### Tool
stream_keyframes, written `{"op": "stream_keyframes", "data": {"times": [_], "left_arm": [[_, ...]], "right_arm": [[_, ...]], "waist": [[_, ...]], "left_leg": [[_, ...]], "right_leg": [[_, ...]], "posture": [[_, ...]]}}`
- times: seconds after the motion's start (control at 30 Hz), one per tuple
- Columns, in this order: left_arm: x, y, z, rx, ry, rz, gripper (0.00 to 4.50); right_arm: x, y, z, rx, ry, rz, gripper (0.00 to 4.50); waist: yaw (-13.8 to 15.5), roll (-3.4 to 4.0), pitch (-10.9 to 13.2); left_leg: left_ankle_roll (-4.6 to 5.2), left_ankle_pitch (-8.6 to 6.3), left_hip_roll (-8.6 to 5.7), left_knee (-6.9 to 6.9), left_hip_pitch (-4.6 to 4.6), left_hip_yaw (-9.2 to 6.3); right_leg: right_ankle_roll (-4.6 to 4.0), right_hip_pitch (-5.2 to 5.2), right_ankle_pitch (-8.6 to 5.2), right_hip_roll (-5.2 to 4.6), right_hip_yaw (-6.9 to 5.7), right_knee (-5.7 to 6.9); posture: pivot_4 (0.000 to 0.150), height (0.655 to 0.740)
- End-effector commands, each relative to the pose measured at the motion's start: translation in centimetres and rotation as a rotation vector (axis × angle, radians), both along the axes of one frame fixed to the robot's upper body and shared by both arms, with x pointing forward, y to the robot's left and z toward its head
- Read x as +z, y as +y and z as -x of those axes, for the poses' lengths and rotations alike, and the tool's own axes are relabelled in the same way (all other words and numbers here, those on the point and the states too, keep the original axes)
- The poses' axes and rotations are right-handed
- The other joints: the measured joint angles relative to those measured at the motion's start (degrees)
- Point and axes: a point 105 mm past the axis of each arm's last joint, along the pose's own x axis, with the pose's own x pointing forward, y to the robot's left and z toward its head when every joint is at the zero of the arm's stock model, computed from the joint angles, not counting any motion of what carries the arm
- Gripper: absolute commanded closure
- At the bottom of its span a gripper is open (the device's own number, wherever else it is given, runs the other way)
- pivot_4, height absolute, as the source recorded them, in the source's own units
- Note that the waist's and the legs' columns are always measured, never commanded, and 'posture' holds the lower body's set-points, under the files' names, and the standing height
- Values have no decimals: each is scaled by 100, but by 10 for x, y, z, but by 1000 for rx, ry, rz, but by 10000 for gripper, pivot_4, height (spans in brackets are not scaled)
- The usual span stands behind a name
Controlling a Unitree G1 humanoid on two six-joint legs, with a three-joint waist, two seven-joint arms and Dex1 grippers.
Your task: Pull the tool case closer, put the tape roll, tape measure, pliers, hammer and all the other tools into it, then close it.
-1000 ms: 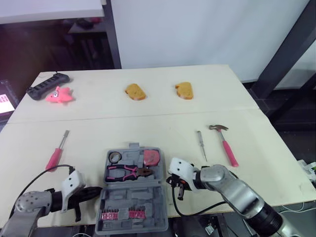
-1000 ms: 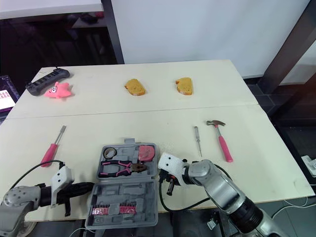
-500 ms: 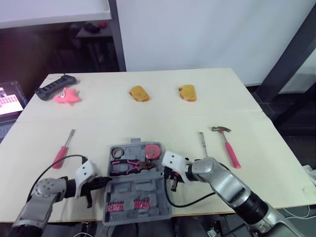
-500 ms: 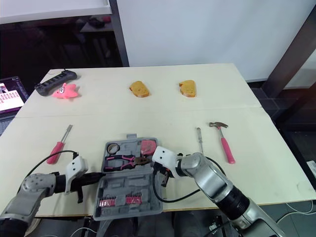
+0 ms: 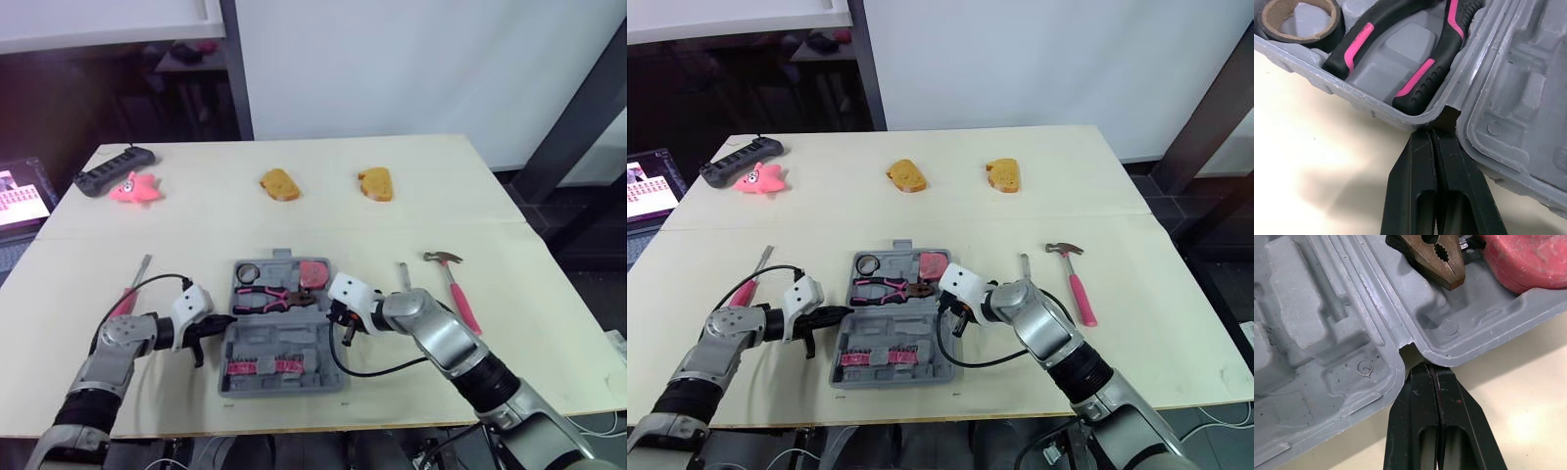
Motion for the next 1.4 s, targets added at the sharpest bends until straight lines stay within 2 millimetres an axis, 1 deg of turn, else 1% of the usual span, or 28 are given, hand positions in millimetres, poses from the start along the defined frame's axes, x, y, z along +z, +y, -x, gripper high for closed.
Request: {"op": "stream_keyframes", "data": {"times": [0.03, 0.13, 0.33, 0.4, 0.5, 0.7, 0.8, 0.93, 1.1, 1.4], "left_arm": [[-1, -10, -1, -32, -18, 3, 44275], [-1, -9, -4, -23, -26, 2, 44275], [4, -8, -18, 5, -60, 3, 44275], [5, -9, -18, -4, -57, 7, 44275], [2, -14, -8, -50, -30, 21, 44275], [-7, -26, 13, -101, 13, 41, 44275], [-8, -28, 18, -104, 25, 46, 44275], [-10, -28, 20, -84, 29, 47, 44275], [-9, -24, 20, -75, 31, 39, 44275], [-10, -21, 26, -71, 45, 36, 44275]], "right_arm": [[6, 13, 1, 20, -25, -32, 45000], [5, 14, 1, 13, -23, -34, 45000], [4, 14, -1, 0, -27, -29, 45000], [5, 14, -1, 1, -26, -28, 45000], [4, 13, 3, 6, -10, -28, 45000], [-2, 8, 19, 0, 29, -27, 45000], [-4, 6, 23, -7, 35, -25, 45000], [-10, 11, 37, -8, 67, -30, 45000], [-11, 18, 47, 1, 87, -40, 45000], [-11, 19, 48, -9, 89, -39, 45000]], "waist": [[-10, 0, 0], [-15, 0, 0], [-19, 0, 0], [-19, 0, 0], [-23, 0, 0], [-15, 0, 0], [-11, 0, 0], [-6, 0, 0], [-16, -1, -1], [-31, -4, -2]], "left_leg": [[0, 0, 0, -1, 1, 0], [0, 0, 0, 0, 2, -1], [0, 0, 0, 0, 2, -2], [0, 0, 0, 0, 2, -3], [0, 0, 0, -1, 1, -3], [0, 0, 0, -8, -5, -3], [3, -3, -2, -14, -7, -2], [7, -6, -5, -19, -9, -2], [8, -6, -7, -19, -7, -2], [8, -6, -6, -18, -4, -2]], "right_leg": [[0, 0, 0, 0, 0, 0], [0, 0, 0, 1, 0, 1], [0, 1, 0, 2, 0, 2], [1, 0, 1, 3, 0, 2], [3, 0, 1, 3, 0, 2], [22, -1, -10, -1, 0, 0], [31, -2, -16, -5, -1, -3], [34, -1, -19, -8, -2, -10], [33, -1, -20, -9, -2, -11], [33, -1, -20, -8, -1, -10]], "posture": [[1500, 7400], [1500, 7400], [1500, 7400], [1500, 7400], [1500, 7400], [1500, 7400], [1500, 7400], [1500, 7400], [1500, 7400], [1500, 7400]]}}
